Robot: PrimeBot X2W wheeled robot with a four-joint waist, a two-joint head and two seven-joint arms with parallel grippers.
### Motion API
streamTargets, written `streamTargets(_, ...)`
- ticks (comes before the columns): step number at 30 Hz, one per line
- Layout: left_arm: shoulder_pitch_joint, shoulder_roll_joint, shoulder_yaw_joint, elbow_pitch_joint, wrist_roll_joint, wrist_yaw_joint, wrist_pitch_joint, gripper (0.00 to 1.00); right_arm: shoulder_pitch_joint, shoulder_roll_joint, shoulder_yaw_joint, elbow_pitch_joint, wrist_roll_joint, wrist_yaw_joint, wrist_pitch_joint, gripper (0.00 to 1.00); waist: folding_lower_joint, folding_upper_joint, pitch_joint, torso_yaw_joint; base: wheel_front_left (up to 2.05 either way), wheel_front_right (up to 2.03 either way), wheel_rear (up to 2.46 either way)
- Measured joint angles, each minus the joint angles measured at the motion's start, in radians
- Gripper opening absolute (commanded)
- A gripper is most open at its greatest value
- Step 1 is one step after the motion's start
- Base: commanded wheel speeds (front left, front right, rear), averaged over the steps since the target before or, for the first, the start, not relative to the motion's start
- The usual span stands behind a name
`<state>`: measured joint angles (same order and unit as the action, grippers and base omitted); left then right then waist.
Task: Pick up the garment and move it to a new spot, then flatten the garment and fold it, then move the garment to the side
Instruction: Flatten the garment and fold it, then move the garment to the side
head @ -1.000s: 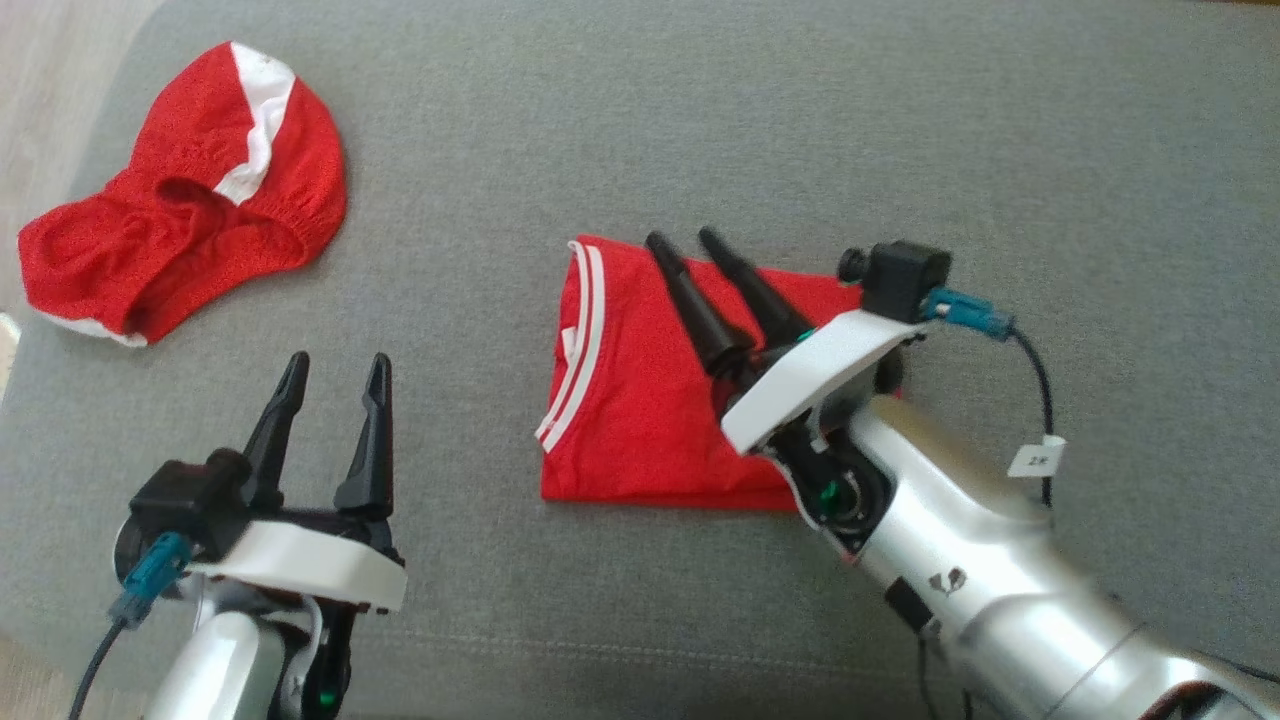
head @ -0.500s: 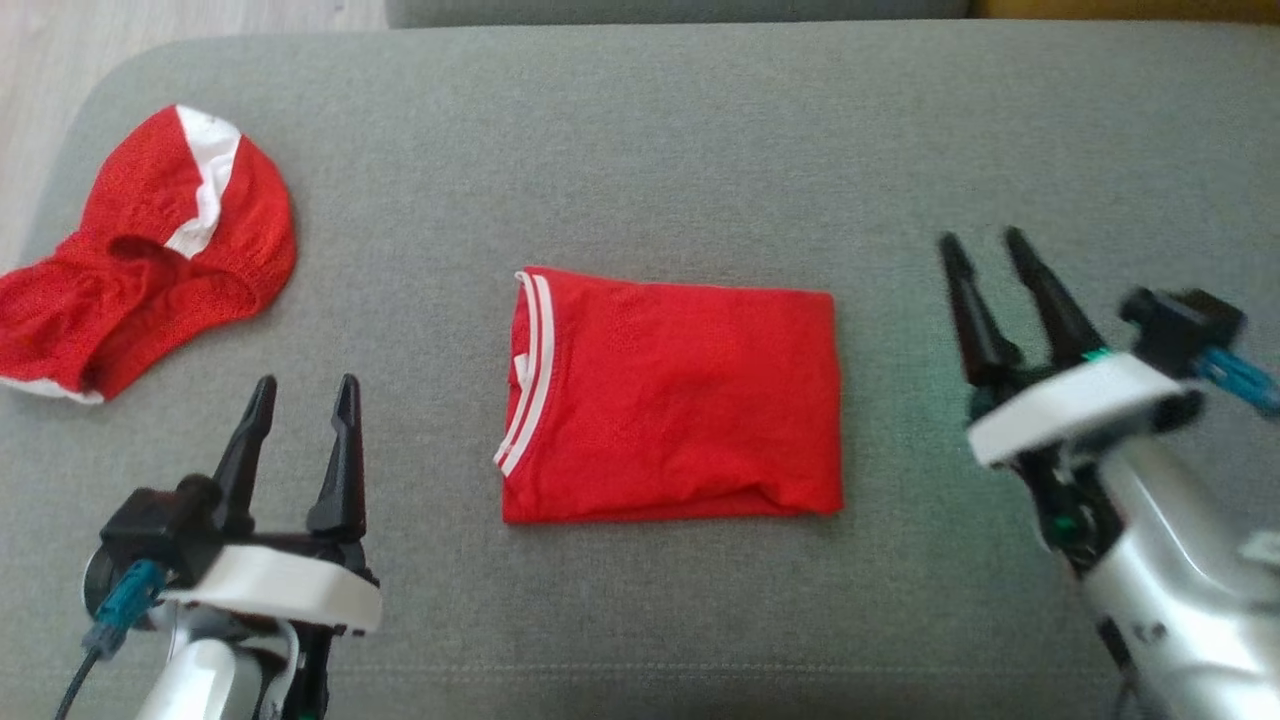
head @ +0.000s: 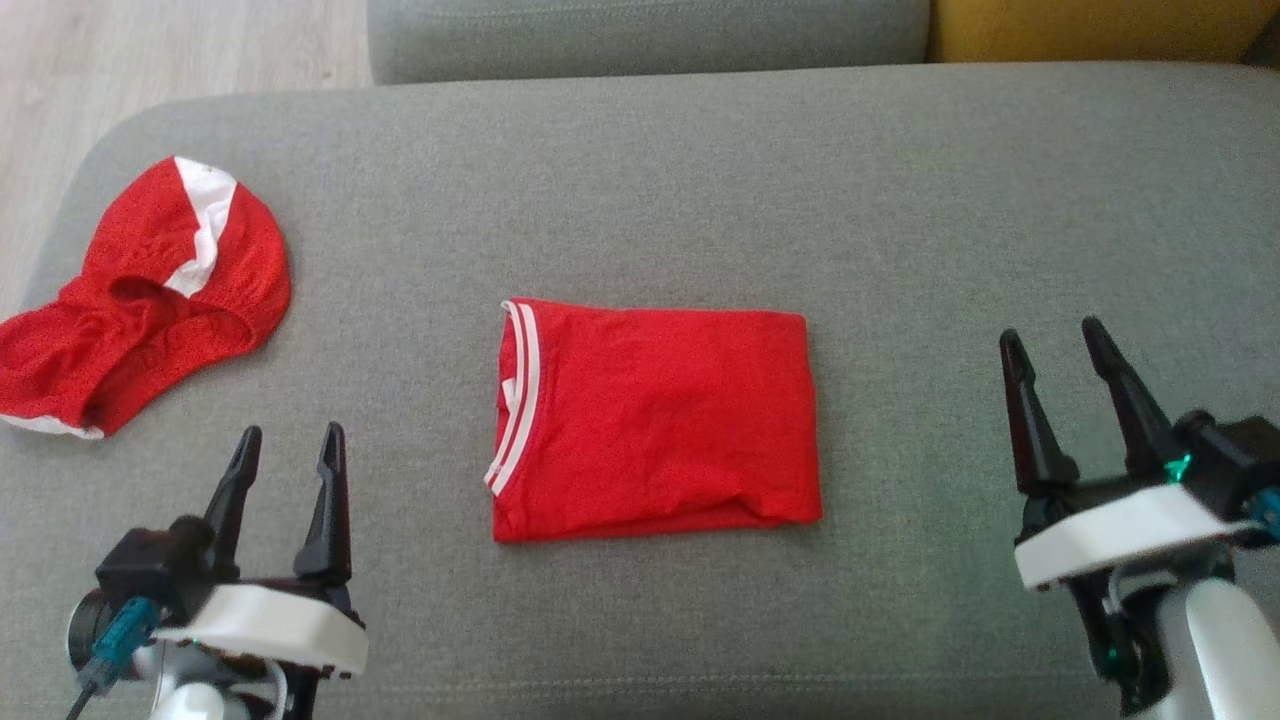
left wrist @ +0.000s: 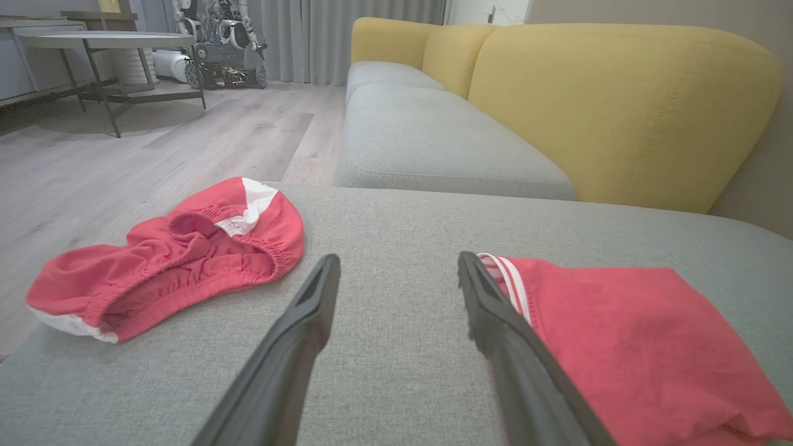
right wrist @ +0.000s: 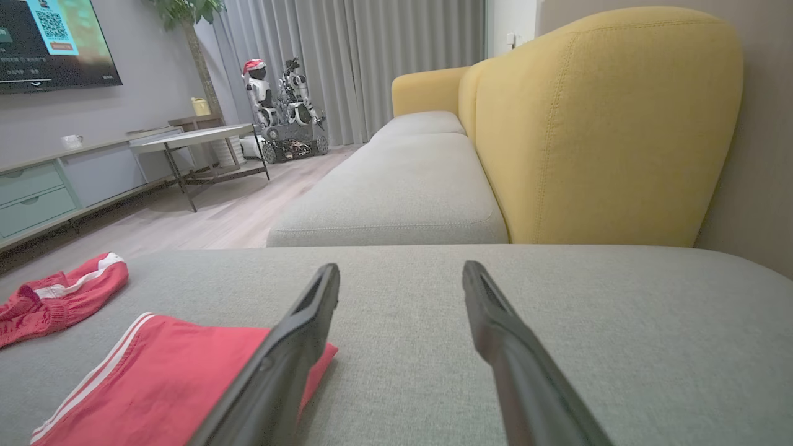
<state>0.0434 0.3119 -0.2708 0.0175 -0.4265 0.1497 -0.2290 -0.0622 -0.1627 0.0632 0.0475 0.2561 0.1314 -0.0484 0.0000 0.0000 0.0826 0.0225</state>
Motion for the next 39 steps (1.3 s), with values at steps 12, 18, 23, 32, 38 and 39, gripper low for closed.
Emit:
streamTargets(12,0.061,0.012,-0.010,-0.011,0.003,0.010,0.017,1.00,0.119,0.049,-0.037,-0.103,-0.029,0.000,0.068,1.00,0.0000,0.0000,-0.064,0.007,0.00,0.00,0.00)
streamTargets(18,0.089,0.020,-0.018,-0.017,0.003,0.013,0.025,1.00,0.162,0.054,-0.045,-0.121,-0.038,0.000,0.089,1.00,0.0000,0.0000,-0.090,0.013,0.00,0.00,0.00)
streamTargets(23,0.096,0.028,-0.019,-0.024,0.002,0.015,0.025,1.00,0.178,0.057,-0.048,-0.133,-0.042,0.000,0.094,1.00,0.0000,0.0000,-0.097,0.009,0.00,0.00,0.00)
streamTargets(32,0.096,0.035,-0.020,-0.035,0.002,0.015,0.027,1.00,0.187,0.068,-0.051,-0.137,-0.044,0.000,0.102,1.00,0.0000,0.0000,-0.098,0.003,0.00,0.00,0.00)
streamTargets(38,0.096,0.036,-0.022,-0.040,0.001,0.018,0.034,1.00,0.187,0.069,-0.048,-0.137,-0.044,0.000,0.102,1.00,0.0000,0.0000,-0.096,0.000,0.00,0.00,0.00)
streamTargets(39,0.096,0.037,-0.022,-0.041,0.001,0.018,0.034,1.00,0.187,0.069,-0.048,-0.137,-0.044,0.000,0.102,1.00,0.0000,0.0000,-0.096,0.000,0.00,0.00,0.00)
